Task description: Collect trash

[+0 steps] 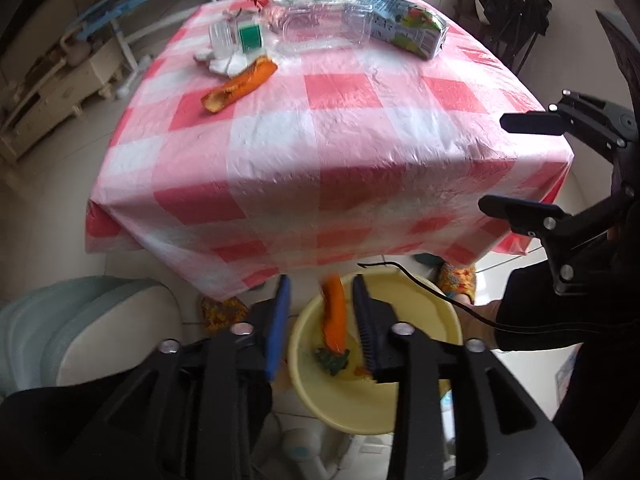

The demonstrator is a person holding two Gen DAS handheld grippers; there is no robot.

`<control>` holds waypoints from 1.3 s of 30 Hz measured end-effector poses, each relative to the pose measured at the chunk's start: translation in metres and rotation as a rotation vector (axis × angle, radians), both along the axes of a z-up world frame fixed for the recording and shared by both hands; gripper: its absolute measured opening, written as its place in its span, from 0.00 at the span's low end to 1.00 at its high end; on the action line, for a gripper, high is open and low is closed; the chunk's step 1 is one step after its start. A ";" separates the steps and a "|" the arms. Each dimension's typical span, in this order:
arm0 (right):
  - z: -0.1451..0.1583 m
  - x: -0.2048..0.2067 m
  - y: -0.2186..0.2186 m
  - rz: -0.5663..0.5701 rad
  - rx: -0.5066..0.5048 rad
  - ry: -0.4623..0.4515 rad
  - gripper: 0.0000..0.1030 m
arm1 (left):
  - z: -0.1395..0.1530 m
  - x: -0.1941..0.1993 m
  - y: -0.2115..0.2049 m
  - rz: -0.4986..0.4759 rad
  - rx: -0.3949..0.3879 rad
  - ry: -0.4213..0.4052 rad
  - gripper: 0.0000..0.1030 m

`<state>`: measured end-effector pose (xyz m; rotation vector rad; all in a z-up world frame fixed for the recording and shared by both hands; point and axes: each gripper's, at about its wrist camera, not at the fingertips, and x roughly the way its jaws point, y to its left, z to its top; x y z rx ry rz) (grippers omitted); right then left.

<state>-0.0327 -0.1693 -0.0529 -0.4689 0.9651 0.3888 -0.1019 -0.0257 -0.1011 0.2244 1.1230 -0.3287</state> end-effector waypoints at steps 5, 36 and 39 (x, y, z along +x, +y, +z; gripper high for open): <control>0.000 -0.006 0.008 0.043 -0.096 -0.100 0.74 | 0.025 0.012 0.018 0.093 -0.071 -0.111 0.46; -0.010 0.000 0.053 0.125 -0.138 -0.170 0.84 | 0.059 0.063 0.053 0.316 -0.123 -0.265 0.80; -0.010 0.000 0.053 0.124 -0.138 -0.172 0.85 | 0.059 0.062 0.051 0.310 -0.119 -0.268 0.81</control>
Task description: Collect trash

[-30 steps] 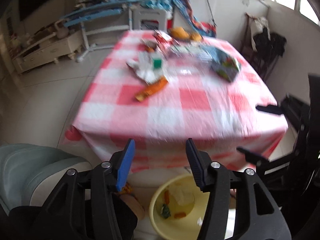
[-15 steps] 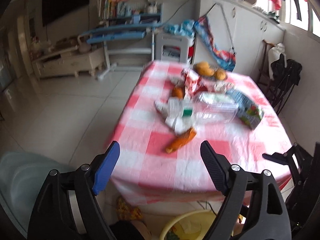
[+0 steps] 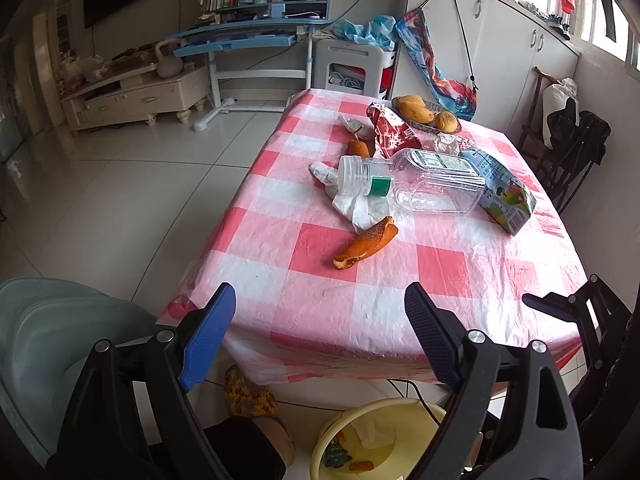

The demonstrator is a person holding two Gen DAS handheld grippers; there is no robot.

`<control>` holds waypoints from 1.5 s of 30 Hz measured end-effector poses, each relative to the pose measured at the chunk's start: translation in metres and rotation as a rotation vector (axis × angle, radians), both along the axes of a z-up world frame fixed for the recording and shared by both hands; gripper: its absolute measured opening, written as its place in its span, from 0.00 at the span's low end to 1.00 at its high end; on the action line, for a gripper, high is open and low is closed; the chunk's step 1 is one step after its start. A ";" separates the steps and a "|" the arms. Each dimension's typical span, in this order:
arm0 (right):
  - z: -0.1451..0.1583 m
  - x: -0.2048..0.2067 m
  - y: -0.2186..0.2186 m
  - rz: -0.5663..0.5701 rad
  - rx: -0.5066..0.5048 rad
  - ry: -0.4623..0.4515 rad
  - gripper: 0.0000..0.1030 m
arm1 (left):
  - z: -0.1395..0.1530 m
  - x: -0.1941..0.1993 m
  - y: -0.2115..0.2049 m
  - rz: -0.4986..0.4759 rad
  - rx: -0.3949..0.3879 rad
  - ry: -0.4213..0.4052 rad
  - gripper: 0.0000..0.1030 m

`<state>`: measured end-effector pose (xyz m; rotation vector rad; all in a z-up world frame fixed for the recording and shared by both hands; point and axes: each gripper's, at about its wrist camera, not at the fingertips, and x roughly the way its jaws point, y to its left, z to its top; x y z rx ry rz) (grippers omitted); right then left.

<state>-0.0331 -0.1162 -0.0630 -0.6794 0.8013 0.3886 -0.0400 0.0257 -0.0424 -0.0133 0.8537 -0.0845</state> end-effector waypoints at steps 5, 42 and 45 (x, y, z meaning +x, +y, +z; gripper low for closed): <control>-0.001 -0.001 0.003 0.010 -0.006 -0.002 0.86 | -0.001 0.000 0.000 -0.001 0.000 0.001 0.81; -0.001 -0.005 0.008 0.028 -0.021 -0.014 0.88 | -0.004 0.000 -0.004 -0.014 0.001 0.005 0.81; -0.002 -0.005 0.008 0.028 -0.021 -0.014 0.88 | -0.004 0.000 -0.004 -0.014 0.001 0.005 0.81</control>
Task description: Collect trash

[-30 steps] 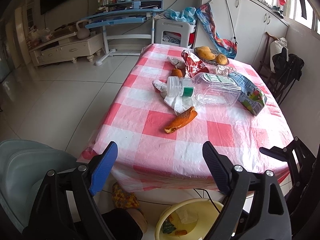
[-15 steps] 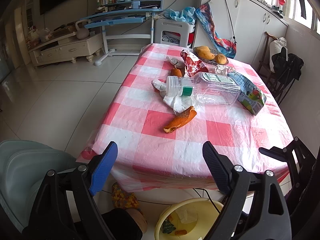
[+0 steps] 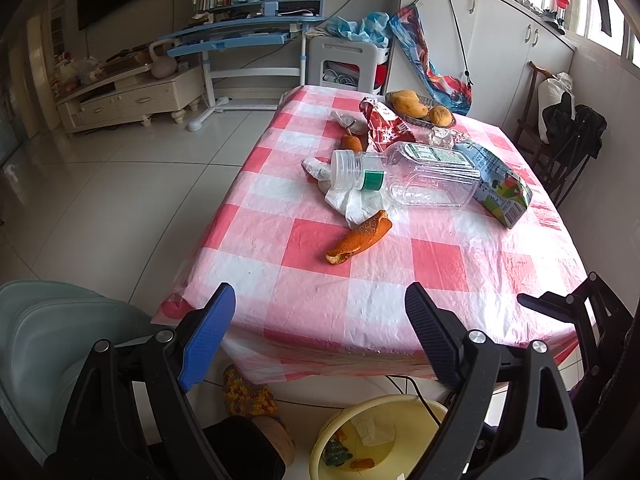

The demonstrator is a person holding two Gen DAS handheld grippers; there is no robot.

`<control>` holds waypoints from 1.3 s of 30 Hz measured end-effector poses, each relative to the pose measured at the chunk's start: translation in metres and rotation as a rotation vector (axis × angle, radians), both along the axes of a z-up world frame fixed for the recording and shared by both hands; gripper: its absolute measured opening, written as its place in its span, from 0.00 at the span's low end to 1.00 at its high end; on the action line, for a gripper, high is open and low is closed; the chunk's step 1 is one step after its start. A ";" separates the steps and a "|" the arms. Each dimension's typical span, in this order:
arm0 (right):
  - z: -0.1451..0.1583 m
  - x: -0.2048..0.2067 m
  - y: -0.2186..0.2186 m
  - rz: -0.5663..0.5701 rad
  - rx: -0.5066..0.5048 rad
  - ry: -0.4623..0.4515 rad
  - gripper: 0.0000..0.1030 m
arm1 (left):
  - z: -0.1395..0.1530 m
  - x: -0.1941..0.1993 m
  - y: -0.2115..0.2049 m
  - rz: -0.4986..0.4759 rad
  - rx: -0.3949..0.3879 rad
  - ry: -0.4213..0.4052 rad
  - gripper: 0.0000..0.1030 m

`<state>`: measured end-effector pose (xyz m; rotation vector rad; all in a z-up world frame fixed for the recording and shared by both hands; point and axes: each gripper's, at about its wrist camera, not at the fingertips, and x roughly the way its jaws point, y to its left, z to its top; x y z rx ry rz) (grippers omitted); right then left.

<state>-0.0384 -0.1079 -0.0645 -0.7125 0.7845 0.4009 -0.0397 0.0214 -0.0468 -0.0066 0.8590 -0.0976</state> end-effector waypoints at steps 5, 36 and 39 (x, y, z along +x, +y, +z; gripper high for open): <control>0.001 -0.001 0.001 0.003 -0.001 -0.001 0.88 | 0.000 0.000 -0.001 -0.001 0.000 0.001 0.81; 0.001 -0.003 0.002 0.011 -0.004 -0.007 0.88 | -0.001 0.001 -0.001 -0.001 0.001 0.002 0.81; 0.001 -0.003 0.002 0.011 -0.004 -0.007 0.88 | -0.001 0.001 -0.001 -0.001 0.002 0.002 0.81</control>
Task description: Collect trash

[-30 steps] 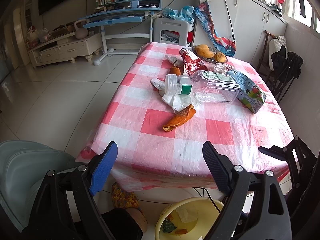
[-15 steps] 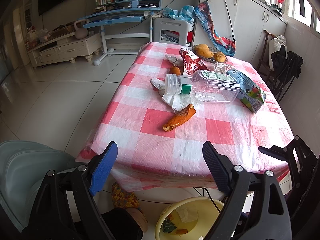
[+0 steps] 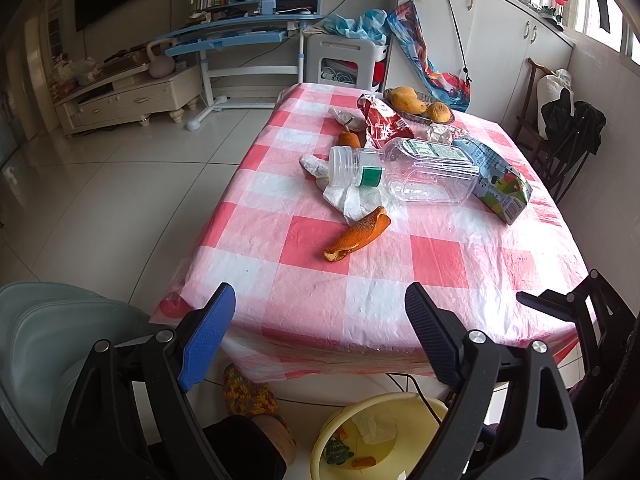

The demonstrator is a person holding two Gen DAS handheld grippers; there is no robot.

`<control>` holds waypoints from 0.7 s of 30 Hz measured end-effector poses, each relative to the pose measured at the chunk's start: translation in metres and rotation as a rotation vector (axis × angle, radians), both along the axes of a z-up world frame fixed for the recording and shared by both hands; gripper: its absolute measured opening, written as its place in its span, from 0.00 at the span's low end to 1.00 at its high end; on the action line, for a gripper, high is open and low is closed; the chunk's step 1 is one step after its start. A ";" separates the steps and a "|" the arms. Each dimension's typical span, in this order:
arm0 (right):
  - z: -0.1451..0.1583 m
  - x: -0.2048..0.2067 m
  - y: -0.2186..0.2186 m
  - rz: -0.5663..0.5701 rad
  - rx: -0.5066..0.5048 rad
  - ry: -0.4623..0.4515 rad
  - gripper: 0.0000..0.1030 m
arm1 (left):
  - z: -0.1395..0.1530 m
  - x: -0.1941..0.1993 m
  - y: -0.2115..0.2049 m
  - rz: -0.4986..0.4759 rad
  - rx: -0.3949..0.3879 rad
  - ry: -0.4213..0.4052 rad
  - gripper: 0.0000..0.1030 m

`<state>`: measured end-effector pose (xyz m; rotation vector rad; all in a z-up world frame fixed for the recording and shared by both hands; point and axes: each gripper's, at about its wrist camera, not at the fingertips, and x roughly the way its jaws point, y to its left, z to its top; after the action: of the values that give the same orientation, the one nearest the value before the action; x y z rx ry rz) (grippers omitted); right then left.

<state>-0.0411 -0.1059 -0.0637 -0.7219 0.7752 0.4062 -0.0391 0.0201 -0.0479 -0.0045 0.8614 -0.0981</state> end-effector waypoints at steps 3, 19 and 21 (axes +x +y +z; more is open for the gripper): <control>0.000 0.000 0.000 0.000 0.000 -0.001 0.88 | 0.000 0.000 0.000 0.000 0.000 0.000 0.81; 0.000 0.000 0.000 -0.001 0.000 -0.001 0.88 | 0.000 0.001 0.000 0.000 0.001 0.001 0.81; 0.000 0.000 0.000 -0.001 0.000 -0.002 0.88 | 0.000 0.000 0.000 0.000 0.001 0.001 0.81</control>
<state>-0.0413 -0.1058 -0.0637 -0.7216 0.7737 0.4048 -0.0386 0.0198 -0.0480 -0.0034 0.8629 -0.0979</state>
